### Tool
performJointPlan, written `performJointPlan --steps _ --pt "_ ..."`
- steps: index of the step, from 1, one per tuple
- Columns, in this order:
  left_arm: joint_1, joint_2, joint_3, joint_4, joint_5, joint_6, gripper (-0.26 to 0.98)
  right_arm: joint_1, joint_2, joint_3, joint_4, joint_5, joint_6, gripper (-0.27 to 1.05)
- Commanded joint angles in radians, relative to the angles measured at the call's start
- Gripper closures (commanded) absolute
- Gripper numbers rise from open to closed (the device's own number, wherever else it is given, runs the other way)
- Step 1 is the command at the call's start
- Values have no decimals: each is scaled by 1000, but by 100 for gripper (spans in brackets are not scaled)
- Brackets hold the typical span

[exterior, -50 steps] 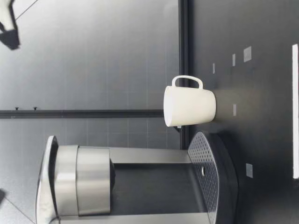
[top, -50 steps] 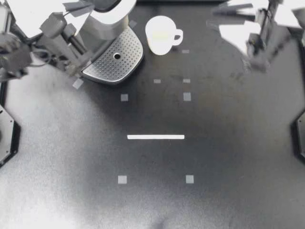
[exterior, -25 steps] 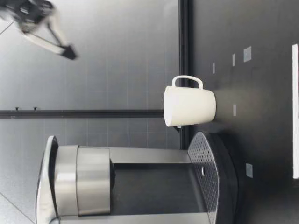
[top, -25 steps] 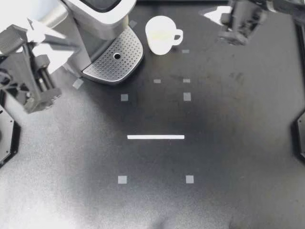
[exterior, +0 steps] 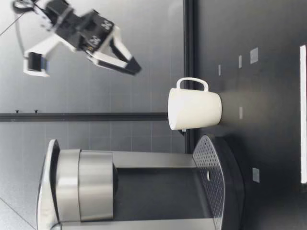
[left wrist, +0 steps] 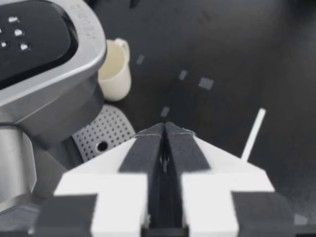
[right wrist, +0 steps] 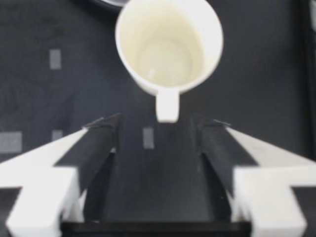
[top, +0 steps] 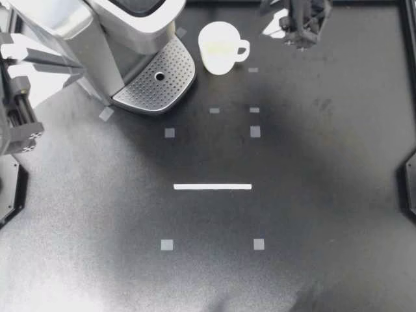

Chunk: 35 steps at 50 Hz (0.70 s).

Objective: Place the coffee capsule inside the capsule container, then place the cup onto the center of the cup tray.

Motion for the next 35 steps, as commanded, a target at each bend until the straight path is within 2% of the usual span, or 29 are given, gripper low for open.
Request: performJointPlan --steps 1,10,35 --pt "-2 -21 -9 5 -9 -3 61 -11 11 -26 25 -5 -28 19" --pt "-2 -20 -6 21 -11 -3 61 -11 35 -28 11 -44 -38 15" --pt "-2 -26 2 43 -31 -5 61 0 117 -52 14 -74 -31 15"
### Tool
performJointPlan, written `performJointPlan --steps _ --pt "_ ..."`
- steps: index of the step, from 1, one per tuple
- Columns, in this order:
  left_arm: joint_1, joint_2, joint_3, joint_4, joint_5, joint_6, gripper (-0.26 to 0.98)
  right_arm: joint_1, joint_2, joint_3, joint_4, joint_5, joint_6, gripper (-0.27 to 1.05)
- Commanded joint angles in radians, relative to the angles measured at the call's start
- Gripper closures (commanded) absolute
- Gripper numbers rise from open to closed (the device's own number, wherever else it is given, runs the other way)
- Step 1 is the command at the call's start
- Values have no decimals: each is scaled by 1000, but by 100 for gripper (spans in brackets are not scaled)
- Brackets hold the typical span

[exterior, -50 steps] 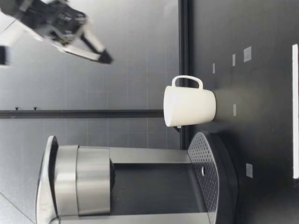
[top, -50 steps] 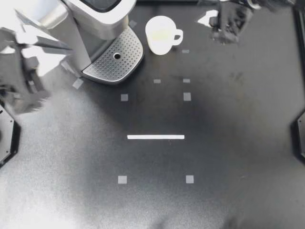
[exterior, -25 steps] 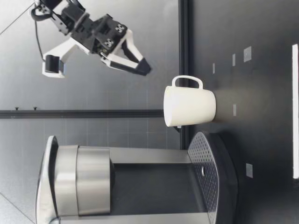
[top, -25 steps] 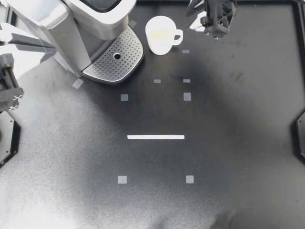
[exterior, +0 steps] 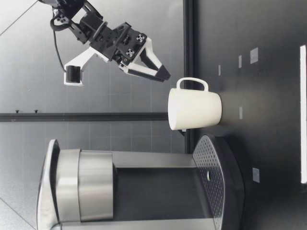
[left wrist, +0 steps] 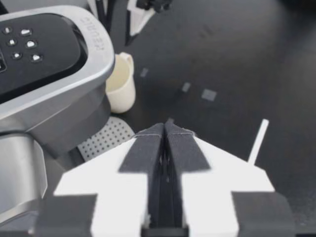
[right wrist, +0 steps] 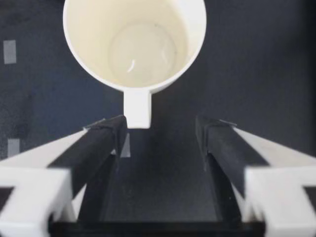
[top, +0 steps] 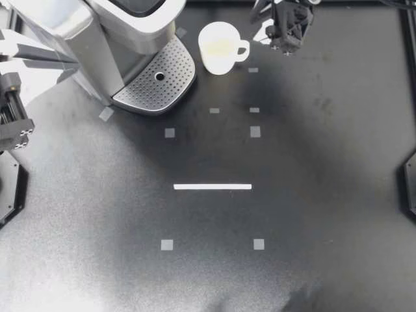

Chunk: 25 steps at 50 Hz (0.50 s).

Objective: Place the coffee capsule inside the capsule container, then place the cup onto the center of the cup tray.

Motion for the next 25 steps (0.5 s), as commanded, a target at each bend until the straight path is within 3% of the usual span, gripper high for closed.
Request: performJointPlan --steps 1,25 --pt "-2 -5 -12 8 -8 -2 61 8 -11 -25 5 -2 3 15" --pt "-2 -6 -12 15 -9 -2 61 21 25 -26 6 -31 14 15"
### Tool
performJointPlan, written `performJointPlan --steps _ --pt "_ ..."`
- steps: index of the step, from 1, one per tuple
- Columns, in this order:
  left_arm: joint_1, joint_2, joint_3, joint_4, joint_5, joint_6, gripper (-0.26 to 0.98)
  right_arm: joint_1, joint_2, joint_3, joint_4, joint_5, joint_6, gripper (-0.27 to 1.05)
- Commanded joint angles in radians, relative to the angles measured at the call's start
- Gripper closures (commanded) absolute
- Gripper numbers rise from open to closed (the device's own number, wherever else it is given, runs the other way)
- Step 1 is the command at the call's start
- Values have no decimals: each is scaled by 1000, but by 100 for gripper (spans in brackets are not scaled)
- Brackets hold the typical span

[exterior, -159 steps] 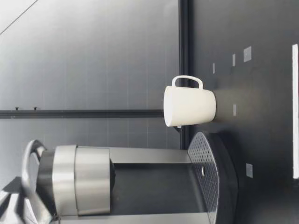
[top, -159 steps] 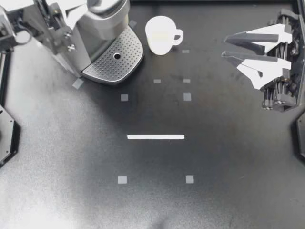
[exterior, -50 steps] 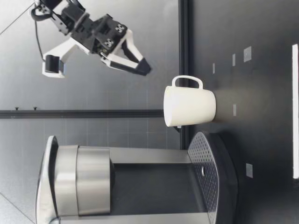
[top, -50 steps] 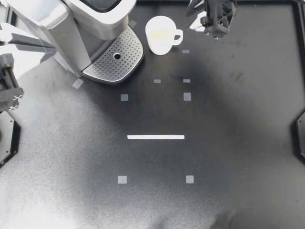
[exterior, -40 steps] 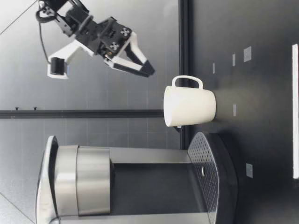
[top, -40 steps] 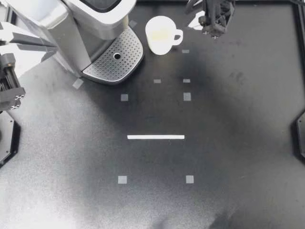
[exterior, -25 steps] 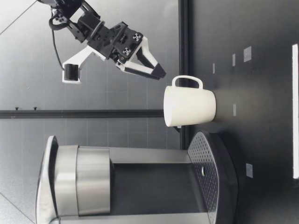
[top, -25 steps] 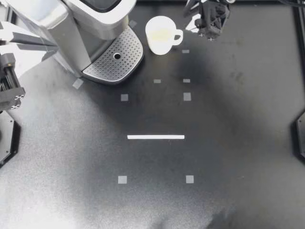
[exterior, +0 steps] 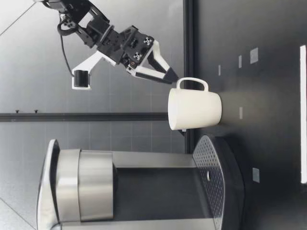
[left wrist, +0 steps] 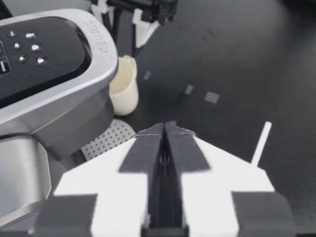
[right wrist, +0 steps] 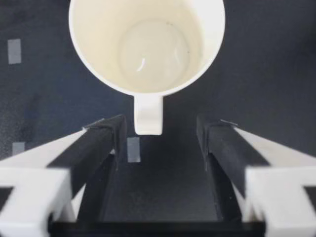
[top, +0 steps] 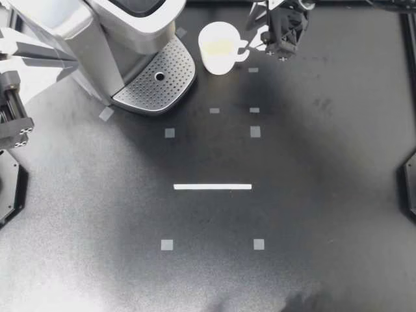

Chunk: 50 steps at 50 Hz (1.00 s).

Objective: Place the coffee capsule inside the capsule container, then place the cup onto the center of the cup tray.

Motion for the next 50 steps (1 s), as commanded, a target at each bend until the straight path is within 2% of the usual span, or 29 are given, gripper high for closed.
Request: performJointPlan --steps 1,33,40,50 --pt "-3 -5 -12 8 -9 -2 61 3 -9 -25 5 -14 2 15" --pt "-3 -17 2 29 -9 -17 61 35 31 -40 2 -20 9 17" --pt "-3 -18 5 35 -9 -18 61 35 28 -41 0 -23 12 28" --pt "-3 -18 5 38 -9 -20 61 35 28 -41 -2 -20 12 59"
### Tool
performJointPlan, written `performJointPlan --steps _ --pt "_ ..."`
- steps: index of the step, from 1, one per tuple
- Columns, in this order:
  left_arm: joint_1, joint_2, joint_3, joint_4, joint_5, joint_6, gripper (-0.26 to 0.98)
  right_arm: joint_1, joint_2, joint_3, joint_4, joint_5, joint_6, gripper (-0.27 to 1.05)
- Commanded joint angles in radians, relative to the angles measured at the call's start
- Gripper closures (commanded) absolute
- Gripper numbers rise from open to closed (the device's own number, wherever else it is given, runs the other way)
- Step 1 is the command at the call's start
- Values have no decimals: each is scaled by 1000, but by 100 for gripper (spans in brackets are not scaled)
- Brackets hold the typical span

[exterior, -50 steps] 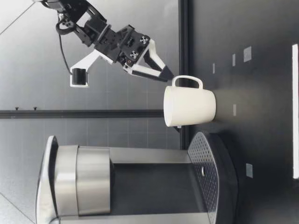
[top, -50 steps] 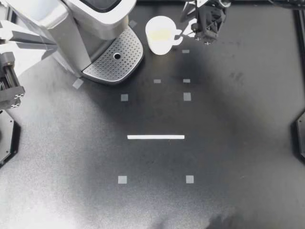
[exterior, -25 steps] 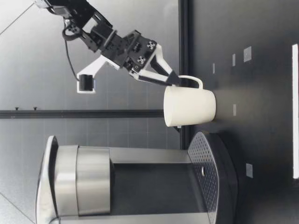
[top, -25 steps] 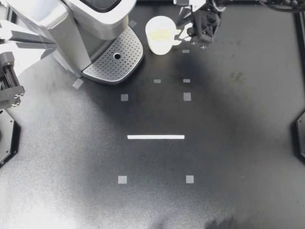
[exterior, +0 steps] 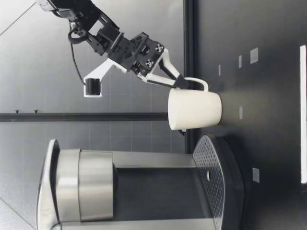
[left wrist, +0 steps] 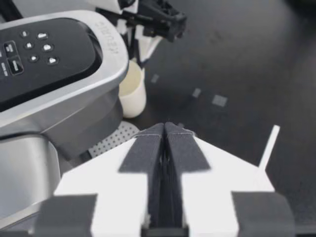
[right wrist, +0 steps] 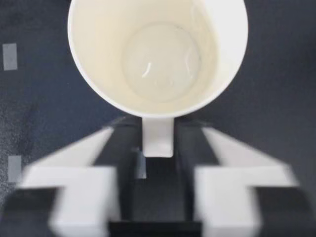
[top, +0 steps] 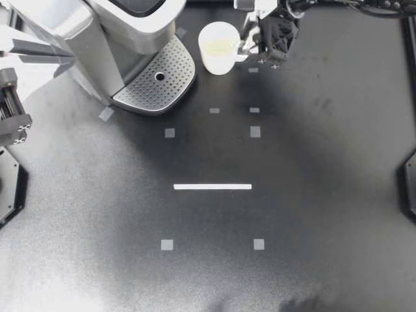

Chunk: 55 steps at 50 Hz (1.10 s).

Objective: Place the coffee capsule inside the capsule container, then place the cup onto the center of the cup tray.

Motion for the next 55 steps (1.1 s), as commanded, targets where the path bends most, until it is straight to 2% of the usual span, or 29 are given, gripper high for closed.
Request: performJointPlan --steps 1,8,31,45,55 --pt "-2 -3 -12 6 -8 -2 61 5 -25 -25 3 0 2 61" --pt "-2 -5 -12 8 -8 -2 61 5 -44 -25 8 20 12 70" --pt "-2 -40 28 9 -58 -6 61 94 -216 17 12 51 155 70" --pt "-2 -80 72 12 -80 -40 61 137 -201 5 14 -11 241 70" --pt "-2 -86 77 14 -80 -40 61 164 -161 -23 9 -35 302 70"
